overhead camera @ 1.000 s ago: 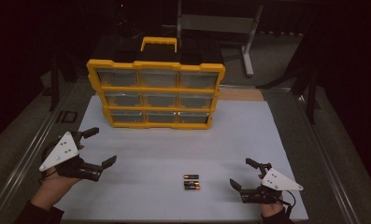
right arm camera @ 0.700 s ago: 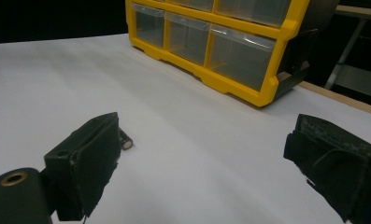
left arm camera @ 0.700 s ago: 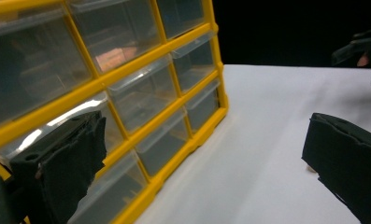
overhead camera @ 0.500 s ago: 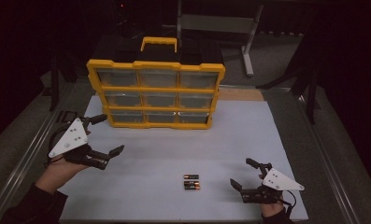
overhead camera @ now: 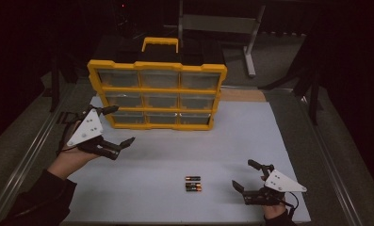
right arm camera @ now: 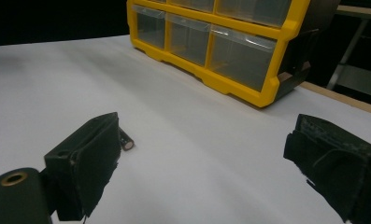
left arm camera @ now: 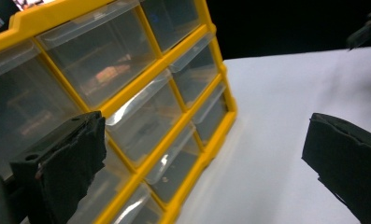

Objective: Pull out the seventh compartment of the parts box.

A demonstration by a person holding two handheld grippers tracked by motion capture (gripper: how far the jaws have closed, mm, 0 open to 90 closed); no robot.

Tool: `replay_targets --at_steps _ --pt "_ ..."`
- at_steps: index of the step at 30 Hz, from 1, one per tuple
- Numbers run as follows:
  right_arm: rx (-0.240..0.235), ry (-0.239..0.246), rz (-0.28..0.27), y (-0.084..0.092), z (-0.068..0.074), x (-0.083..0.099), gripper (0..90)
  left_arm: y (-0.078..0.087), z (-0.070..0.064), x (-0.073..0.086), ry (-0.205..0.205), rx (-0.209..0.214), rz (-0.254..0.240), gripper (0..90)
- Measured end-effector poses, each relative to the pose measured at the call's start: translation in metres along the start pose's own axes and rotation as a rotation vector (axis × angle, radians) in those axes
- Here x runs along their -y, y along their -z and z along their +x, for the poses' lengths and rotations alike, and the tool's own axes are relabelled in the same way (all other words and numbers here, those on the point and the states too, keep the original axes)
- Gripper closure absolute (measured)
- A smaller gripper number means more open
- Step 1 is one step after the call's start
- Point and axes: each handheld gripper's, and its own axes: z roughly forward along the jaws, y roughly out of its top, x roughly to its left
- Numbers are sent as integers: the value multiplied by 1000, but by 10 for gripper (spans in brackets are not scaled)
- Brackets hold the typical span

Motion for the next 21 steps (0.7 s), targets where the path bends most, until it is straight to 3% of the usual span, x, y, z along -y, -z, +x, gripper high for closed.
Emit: replay_targets --at_steps 10,21 --pt "-3 -10 0 0 0 1 88 -29 8 12 -18 -25 66 0" --pt "-9 -19 1 0 -1 1 88 -54 5 28 -141 -31 123 30"
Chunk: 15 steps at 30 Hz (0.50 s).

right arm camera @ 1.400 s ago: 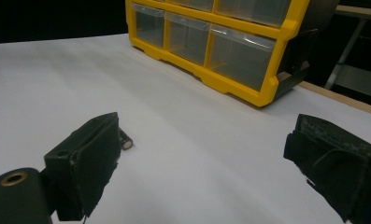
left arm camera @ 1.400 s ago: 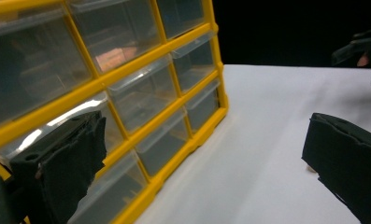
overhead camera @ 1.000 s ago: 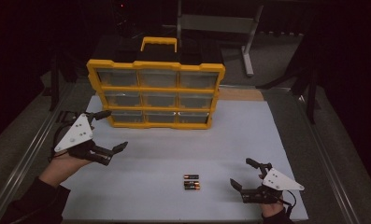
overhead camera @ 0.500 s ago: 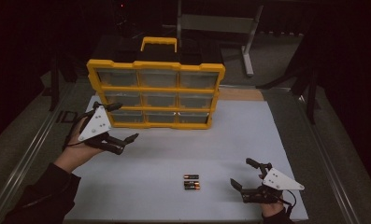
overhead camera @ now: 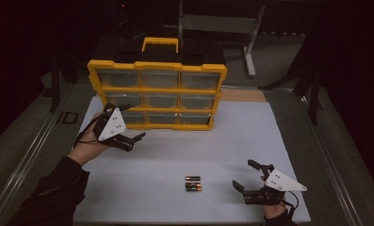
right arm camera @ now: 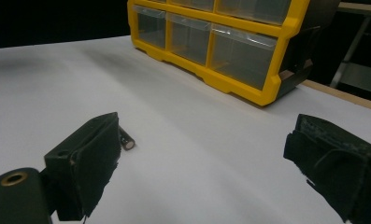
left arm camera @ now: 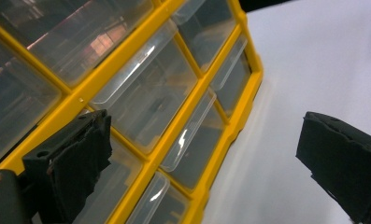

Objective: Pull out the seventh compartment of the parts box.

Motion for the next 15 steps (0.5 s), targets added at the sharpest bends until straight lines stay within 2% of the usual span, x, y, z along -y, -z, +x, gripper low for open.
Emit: replay_targets --at_steps 6,9,15 --pt "-3 -1 -2 0 0 0 88 -13 -2 7 -48 -21 24 56" --pt "-4 1 -4 0 0 0 88 -19 -4 12 -68 -34 36 102" --pt "-6 3 -8 1 0 0 88 -30 -3 17 -107 -8 78 170"
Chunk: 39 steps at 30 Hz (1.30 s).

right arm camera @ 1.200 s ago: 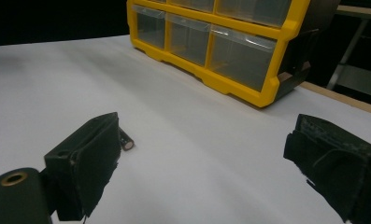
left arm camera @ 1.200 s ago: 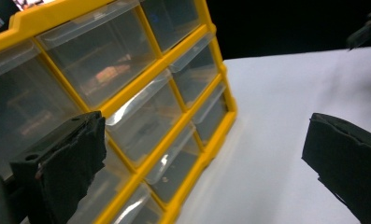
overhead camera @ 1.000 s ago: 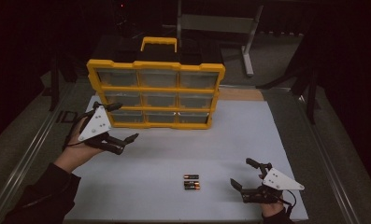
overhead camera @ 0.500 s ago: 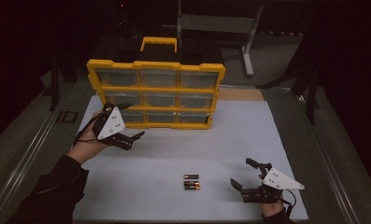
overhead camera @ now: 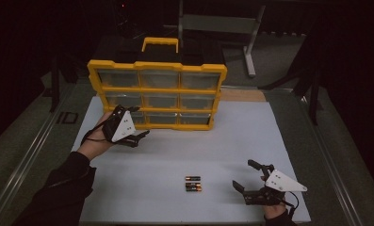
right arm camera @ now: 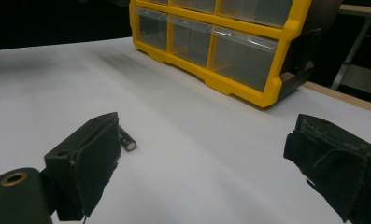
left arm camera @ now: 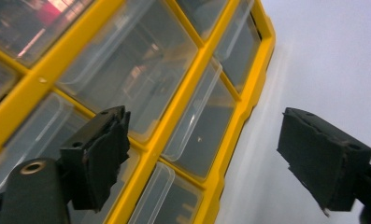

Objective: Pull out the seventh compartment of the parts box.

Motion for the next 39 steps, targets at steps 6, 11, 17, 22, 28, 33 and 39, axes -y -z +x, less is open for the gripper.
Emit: replay_targets --at_steps 6,11,17,22,28,33,39 --pt "-2 -1 0 0 0 0 88 -9 5 7 -33 16 34 259" --pt "-3 -4 1 0 0 0 88 -16 8 12 -65 13 59 341" --pt "-4 -9 0 0 -1 1 88 -26 10 17 -88 -5 82 422" --pt "-6 -11 -2 0 -1 1 88 -32 13 20 -72 -28 94 504" --pt "-10 -13 -2 0 -1 1 88 -39 15 24 -100 -27 129 511" --pt "-17 -19 -4 1 -2 2 88 -44 13 29 -114 -34 133 551" --pt "-19 -20 -3 0 -2 2 88 -46 9 31 -170 -49 142 562"
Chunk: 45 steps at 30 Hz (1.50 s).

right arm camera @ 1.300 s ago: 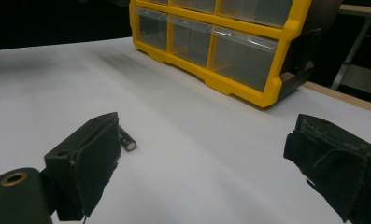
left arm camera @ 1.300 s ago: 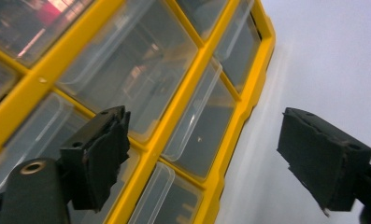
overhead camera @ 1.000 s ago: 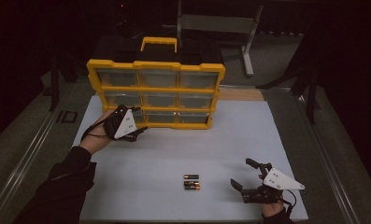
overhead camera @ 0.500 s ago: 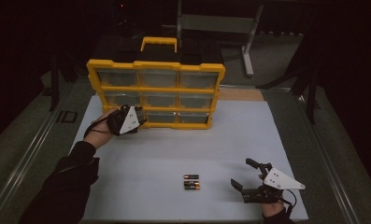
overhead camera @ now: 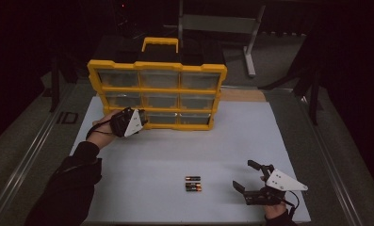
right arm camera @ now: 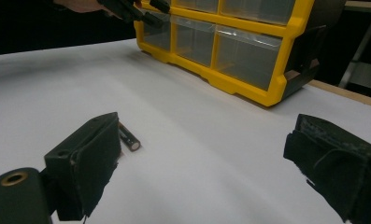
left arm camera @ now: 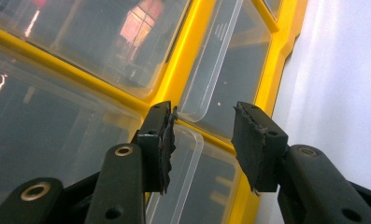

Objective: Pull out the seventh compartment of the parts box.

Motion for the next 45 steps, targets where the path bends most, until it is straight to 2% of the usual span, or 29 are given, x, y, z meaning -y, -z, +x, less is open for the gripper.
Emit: replay_targets --at_steps 6,10,15,17,20,21,25,30,34,37,43,45 --pt "-1 0 0 0 0 0 89 -1 -4 1 -68 -29 5 573" --pt "-5 -1 3 -1 1 0 88 -3 -11 2 -198 -66 47 575" --pt "-5 -1 6 -1 0 0 89 -3 -12 2 -189 -76 47 570" --pt "-6 0 8 -1 1 0 88 -3 -12 2 -190 -89 45 596" --pt "-6 2 6 -1 1 0 89 -4 -14 0 -227 -114 67 642" --pt "-8 1 7 -1 1 0 89 -4 -14 0 -227 -114 67 649" --pt "-9 0 7 -1 1 0 89 -5 -18 -3 -274 -136 96 661" --pt "-10 -3 9 -1 1 0 89 -7 -22 -3 -301 -177 107 691" --pt "-11 -3 11 -2 1 0 89 -7 -24 -3 -315 -190 114 692" --pt "-9 -1 9 -1 1 0 89 -9 -30 0 -337 -235 110 692" --pt "-10 -2 14 -2 2 0 89 -10 -34 0 -368 -279 125 721" --pt "-9 -2 15 -2 1 0 89 -10 -33 -1 -356 -276 127 735"
